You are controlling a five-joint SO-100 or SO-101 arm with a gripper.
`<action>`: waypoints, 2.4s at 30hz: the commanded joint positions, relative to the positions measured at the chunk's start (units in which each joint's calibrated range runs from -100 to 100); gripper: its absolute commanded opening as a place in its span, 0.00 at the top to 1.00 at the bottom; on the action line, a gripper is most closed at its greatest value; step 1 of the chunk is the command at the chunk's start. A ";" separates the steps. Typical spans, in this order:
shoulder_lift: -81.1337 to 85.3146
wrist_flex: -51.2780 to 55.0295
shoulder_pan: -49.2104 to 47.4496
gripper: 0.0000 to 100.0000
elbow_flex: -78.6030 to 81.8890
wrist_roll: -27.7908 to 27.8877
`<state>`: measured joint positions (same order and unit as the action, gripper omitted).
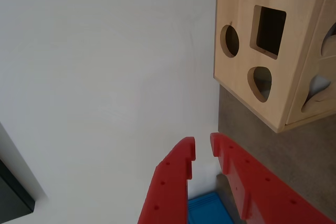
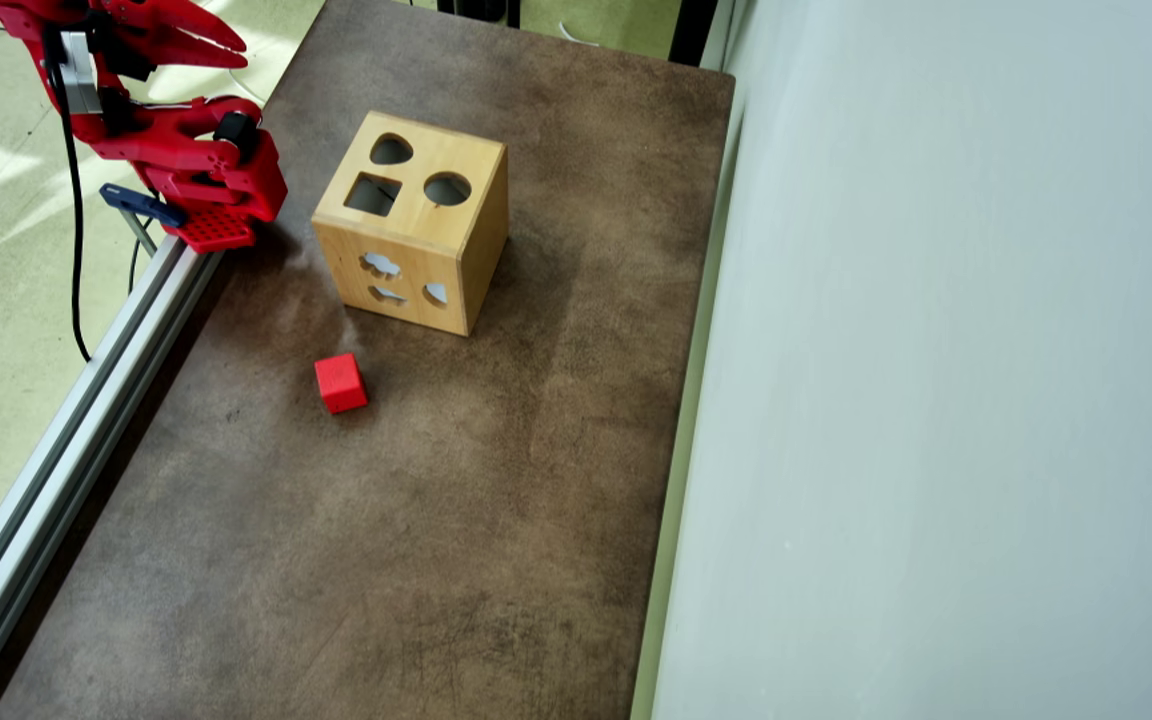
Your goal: Pick and place the red cube on the square hole
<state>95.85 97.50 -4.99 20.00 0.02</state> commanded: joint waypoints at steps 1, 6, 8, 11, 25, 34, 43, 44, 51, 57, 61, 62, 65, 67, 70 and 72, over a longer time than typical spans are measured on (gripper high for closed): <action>-0.18 0.57 -0.50 0.94 0.13 0.15; -0.18 0.57 -0.50 0.94 0.13 0.24; -0.18 0.57 -0.50 0.94 0.13 0.24; -0.18 0.57 -0.50 0.94 0.13 0.24; -1.79 0.57 -0.28 0.94 -0.23 0.34; -22.77 0.57 -0.06 0.94 -11.50 0.39; -39.41 0.57 14.28 0.94 -21.70 0.93; -40.35 0.57 16.21 0.94 -21.70 1.76; -46.63 0.57 26.69 0.94 -20.89 13.48; -54.79 0.57 33.90 0.94 -20.81 20.12; -61.50 0.57 36.12 0.94 -20.81 22.81; -63.28 0.57 36.27 0.94 -20.81 23.39; -67.86 0.49 36.35 0.94 -20.81 25.25; -70.24 0.49 36.35 0.94 -20.81 26.57; -73.47 0.49 36.35 0.94 -20.89 28.42; -75.25 0.49 36.35 0.94 -20.89 29.35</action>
<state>22.46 97.50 31.15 0.14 27.62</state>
